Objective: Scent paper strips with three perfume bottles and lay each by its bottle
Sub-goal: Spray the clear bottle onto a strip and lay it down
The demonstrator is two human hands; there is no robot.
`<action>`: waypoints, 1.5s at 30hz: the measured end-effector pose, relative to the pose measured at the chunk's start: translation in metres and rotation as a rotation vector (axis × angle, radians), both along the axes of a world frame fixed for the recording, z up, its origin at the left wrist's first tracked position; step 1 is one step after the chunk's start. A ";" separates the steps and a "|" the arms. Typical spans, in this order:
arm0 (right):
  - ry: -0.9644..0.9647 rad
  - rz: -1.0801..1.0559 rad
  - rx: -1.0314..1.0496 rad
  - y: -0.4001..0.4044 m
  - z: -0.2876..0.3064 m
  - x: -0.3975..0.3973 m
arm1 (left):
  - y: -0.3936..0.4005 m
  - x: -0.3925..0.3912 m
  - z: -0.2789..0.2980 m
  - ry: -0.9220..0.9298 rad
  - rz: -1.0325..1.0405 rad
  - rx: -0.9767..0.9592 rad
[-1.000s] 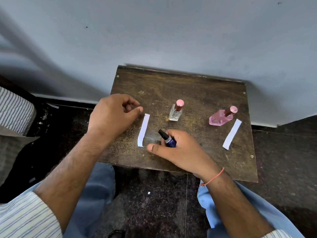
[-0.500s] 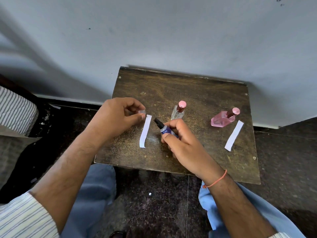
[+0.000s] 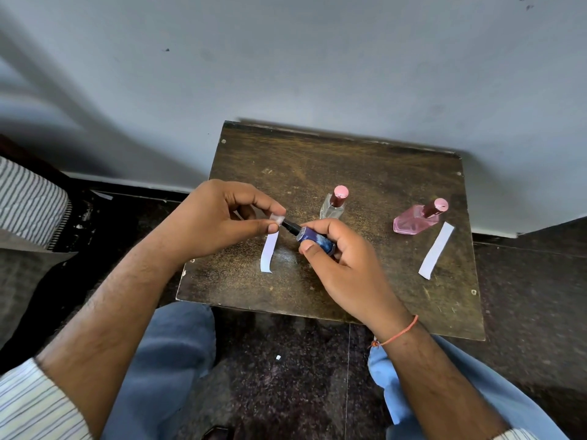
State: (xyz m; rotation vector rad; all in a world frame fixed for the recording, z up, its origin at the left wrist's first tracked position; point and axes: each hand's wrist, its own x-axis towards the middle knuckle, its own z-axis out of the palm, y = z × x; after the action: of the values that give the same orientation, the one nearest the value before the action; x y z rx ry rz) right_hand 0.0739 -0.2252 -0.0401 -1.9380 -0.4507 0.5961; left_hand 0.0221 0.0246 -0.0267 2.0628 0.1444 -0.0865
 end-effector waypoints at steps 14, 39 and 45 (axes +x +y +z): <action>-0.140 0.048 0.177 0.000 -0.007 0.003 | 0.001 -0.004 0.003 -0.112 -0.039 -0.208; -0.478 -0.132 0.083 0.039 -0.012 -0.011 | -0.002 -0.016 -0.007 0.259 0.125 0.325; -0.586 -0.196 -0.042 0.046 -0.018 -0.006 | -0.006 -0.016 -0.013 0.278 0.110 0.336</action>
State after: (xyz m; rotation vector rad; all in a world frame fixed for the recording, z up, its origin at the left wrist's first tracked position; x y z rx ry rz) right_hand 0.0682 -0.1794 -0.0579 -2.1531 -0.6014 -0.1025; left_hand 0.0063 0.0189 -0.0393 2.3647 0.4708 -0.2988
